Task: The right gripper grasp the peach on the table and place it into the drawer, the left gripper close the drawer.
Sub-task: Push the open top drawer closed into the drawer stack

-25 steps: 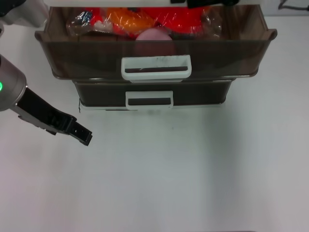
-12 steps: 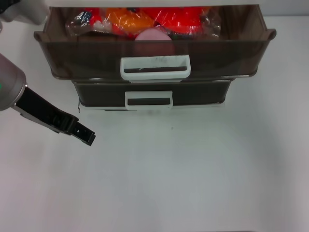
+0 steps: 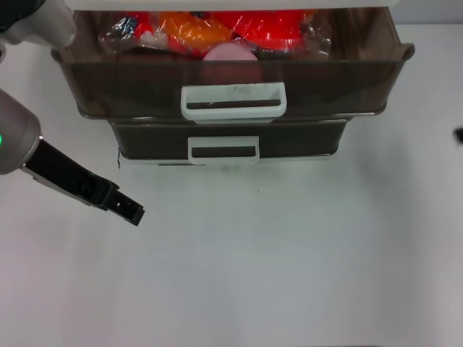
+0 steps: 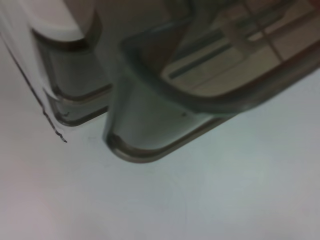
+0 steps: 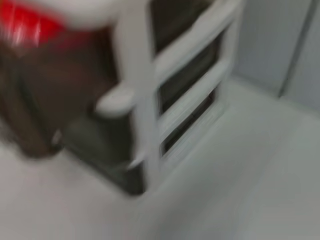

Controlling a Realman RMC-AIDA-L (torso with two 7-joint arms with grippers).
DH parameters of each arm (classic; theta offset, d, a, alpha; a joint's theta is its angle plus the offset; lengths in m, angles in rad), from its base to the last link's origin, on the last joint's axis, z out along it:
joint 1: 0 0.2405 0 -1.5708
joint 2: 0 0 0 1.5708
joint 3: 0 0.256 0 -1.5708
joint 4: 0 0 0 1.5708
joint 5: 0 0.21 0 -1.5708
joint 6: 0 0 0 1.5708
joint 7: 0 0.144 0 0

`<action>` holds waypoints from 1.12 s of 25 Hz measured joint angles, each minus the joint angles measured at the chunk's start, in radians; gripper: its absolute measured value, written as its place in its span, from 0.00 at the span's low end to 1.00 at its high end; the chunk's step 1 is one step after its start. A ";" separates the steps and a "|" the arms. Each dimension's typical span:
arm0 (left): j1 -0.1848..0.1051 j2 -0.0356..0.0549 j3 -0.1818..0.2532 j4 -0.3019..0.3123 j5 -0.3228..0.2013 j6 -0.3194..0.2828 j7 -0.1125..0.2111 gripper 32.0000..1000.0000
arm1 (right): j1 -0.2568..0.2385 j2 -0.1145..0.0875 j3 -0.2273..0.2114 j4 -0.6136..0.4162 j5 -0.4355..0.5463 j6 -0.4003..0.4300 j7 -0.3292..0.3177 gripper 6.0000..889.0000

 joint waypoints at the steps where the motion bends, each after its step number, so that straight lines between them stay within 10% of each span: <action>1: 0.000 0.0000 0.008 0.002 -0.002 0.001 0.000 0.88 | 0.002 0.030 -0.024 0.021 -0.039 -0.028 -0.020 0.97; 6: 0.000 -0.0003 0.083 0.027 -0.050 0.014 -0.001 0.88 | 0.008 0.113 -0.123 0.099 -0.167 -0.136 -0.043 0.97; 13: -0.024 -0.0012 0.272 0.098 -0.127 0.002 0.030 0.88 | 0.041 0.113 -0.170 0.210 -0.166 -0.193 -0.056 0.97; 18: -0.121 -0.0022 0.322 0.128 -0.186 0.002 0.048 0.88 | 0.043 0.115 -0.166 0.221 -0.166 -0.194 -0.069 0.97; 23: -0.254 -0.0020 0.322 0.055 -0.196 0.033 0.147 0.88 | 0.066 0.115 -0.164 0.223 -0.167 -0.196 -0.069 0.97; 28: -0.309 -0.0020 0.317 -0.002 -0.195 0.039 0.172 0.88 | 0.079 0.117 -0.171 0.222 -0.168 -0.196 -0.071 0.97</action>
